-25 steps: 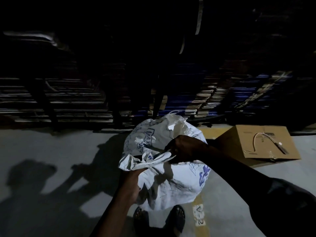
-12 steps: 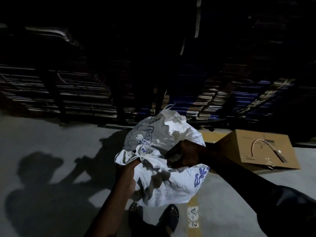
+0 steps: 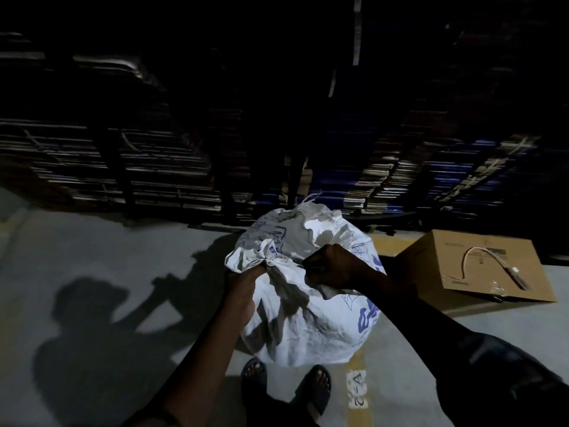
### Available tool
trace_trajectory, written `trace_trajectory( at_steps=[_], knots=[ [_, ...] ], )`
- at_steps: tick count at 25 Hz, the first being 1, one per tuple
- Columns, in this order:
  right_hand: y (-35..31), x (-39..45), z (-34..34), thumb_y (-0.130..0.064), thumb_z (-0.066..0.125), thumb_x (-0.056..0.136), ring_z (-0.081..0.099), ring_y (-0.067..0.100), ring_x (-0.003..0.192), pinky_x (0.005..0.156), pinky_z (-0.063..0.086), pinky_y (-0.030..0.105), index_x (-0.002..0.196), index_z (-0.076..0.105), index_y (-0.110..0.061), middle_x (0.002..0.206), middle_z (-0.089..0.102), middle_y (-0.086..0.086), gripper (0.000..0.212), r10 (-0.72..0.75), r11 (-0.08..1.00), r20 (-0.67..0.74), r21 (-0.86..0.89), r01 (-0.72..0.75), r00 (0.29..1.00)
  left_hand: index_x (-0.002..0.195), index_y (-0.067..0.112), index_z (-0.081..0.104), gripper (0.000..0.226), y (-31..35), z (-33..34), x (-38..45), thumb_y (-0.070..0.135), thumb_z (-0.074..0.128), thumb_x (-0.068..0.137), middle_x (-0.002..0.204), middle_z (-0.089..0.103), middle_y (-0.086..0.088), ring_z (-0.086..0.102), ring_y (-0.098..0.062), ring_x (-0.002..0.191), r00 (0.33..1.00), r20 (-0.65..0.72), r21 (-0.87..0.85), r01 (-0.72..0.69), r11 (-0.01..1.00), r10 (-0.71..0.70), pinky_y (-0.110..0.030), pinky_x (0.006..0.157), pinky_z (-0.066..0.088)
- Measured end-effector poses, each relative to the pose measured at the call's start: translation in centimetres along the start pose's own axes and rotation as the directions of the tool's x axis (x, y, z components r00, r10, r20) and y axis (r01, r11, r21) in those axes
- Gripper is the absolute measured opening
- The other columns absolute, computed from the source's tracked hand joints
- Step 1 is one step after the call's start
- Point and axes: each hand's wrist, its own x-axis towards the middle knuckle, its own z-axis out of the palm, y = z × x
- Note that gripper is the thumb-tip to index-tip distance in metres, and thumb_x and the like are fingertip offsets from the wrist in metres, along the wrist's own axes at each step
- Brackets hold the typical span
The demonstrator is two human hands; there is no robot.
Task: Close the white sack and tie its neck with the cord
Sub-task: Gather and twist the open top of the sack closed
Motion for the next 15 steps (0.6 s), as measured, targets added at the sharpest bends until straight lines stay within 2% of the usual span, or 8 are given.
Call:
trace_trajectory(
  at_steps=[2, 3, 5, 7, 9, 11, 13, 15],
  knots=[
    [-0.4, 0.0, 0.3, -0.028, 0.067, 0.076, 0.065, 0.008, 0.070, 0.064, 0.045, 0.017, 0.087, 0.077, -0.013, 0.076, 0.074, -0.001, 0.021, 0.018, 0.997, -0.047, 0.072, -0.015, 0.999, 0.118, 0.003, 0.071, 0.033, 0.1, -0.6, 0.0, -0.009, 0.069, 0.087, 0.112, 0.078, -0.017, 0.076, -0.031, 0.101, 0.999, 0.033, 0.025, 0.005, 1.000, -0.006, -0.042, 0.085, 0.063],
    [-0.4, 0.1, 0.4, -0.025, 0.066, 0.079, 0.066, 0.008, 0.069, 0.063, 0.045, 0.016, 0.085, 0.077, -0.011, 0.076, 0.075, 0.001, 0.019, 0.021, 0.996, -0.071, 0.092, -0.014, 0.997, 0.120, 0.003, 0.070, 0.033, 0.0, -1.1, 0.1, -0.005, 0.069, 0.089, 0.116, 0.076, -0.018, 0.075, -0.031, 0.102, 0.999, 0.045, 0.030, 0.026, 0.999, -0.027, -0.041, 0.084, 0.063],
    [-0.6, 0.2, 0.6, -0.021, 0.064, 0.087, 0.067, 0.009, 0.066, 0.064, 0.048, 0.021, 0.073, 0.075, -0.014, 0.071, 0.075, 0.003, 0.019, 0.016, 0.996, -0.097, 0.091, -0.007, 0.995, 0.125, 0.002, 0.068, 0.040, -0.5, -1.8, 0.0, 0.000, 0.073, 0.086, 0.125, 0.072, -0.021, 0.072, -0.033, 0.109, 0.999, 0.021, 0.022, 0.034, 0.999, -0.035, -0.043, 0.090, 0.059],
    [-0.6, 0.1, 0.9, -0.027, 0.066, 0.090, 0.068, 0.006, 0.063, 0.065, 0.051, 0.023, 0.067, 0.073, -0.024, 0.066, 0.074, -0.003, 0.025, -0.003, 0.996, -0.081, 0.087, 0.010, 0.997, 0.125, 0.000, 0.068, 0.043, -1.1, -2.3, -0.4, -0.003, 0.075, 0.082, 0.122, 0.073, -0.020, 0.072, -0.032, 0.108, 1.000, -0.021, 0.007, -0.002, 1.000, 0.002, -0.040, 0.088, 0.060],
    [-0.5, 0.0, 1.0, -0.032, 0.071, 0.091, 0.069, 0.008, 0.069, 0.066, 0.051, 0.024, 0.079, 0.078, -0.023, 0.076, 0.076, 0.001, 0.016, -0.011, 0.998, -0.040, 0.062, 0.014, 0.999, 0.125, 0.000, 0.067, 0.049, -1.6, -2.8, -1.1, -0.002, 0.079, 0.077, 0.120, 0.074, -0.021, 0.073, -0.033, 0.107, 0.999, -0.038, -0.015, -0.028, 1.000, 0.027, -0.039, 0.084, 0.060],
    [-0.5, 0.0, 0.8, -0.036, 0.076, 0.089, 0.064, 0.004, 0.066, 0.062, 0.045, 0.017, 0.090, 0.078, -0.014, 0.079, 0.075, 0.003, 0.022, 0.010, 1.000, 0.033, 0.016, -0.010, 0.999, 0.123, 0.002, 0.068, 0.056, -2.2, -3.4, -1.2, 0.004, 0.082, 0.069, 0.120, 0.074, -0.020, 0.073, -0.034, 0.109, 0.996, -0.036, -0.010, -0.077, 0.997, 0.077, -0.045, 0.091, 0.059],
    [-0.8, -0.1, 1.0, -0.034, 0.080, 0.084, 0.062, 0.005, 0.068, 0.064, 0.044, 0.022, 0.096, 0.077, -0.014, 0.081, 0.075, 0.003, 0.024, 0.067, 0.997, 0.103, -0.043, -0.063, 0.992, 0.117, 0.000, 0.068, 0.046, -2.2, -3.6, -1.4, -0.003, 0.080, 0.072, 0.112, 0.077, -0.018, 0.075, -0.033, 0.104, 0.994, -0.033, 0.014, -0.106, 0.994, 0.107, -0.046, 0.089, 0.060],
    [-1.4, 0.1, 2.0, -0.033, 0.078, 0.080, 0.067, 0.018, 0.073, 0.065, 0.049, 0.031, 0.095, 0.074, -0.011, 0.083, 0.074, 0.009, 0.027, 0.094, 0.989, 0.098, -0.127, -0.081, 0.991, 0.105, -0.002, 0.070, 0.028, -2.0, -3.3, -1.8, -0.015, 0.072, 0.080, 0.098, 0.079, -0.015, 0.077, -0.028, 0.091, 0.993, -0.021, 0.017, -0.116, 0.993, 0.116, -0.037, 0.072, 0.062]
  ],
)
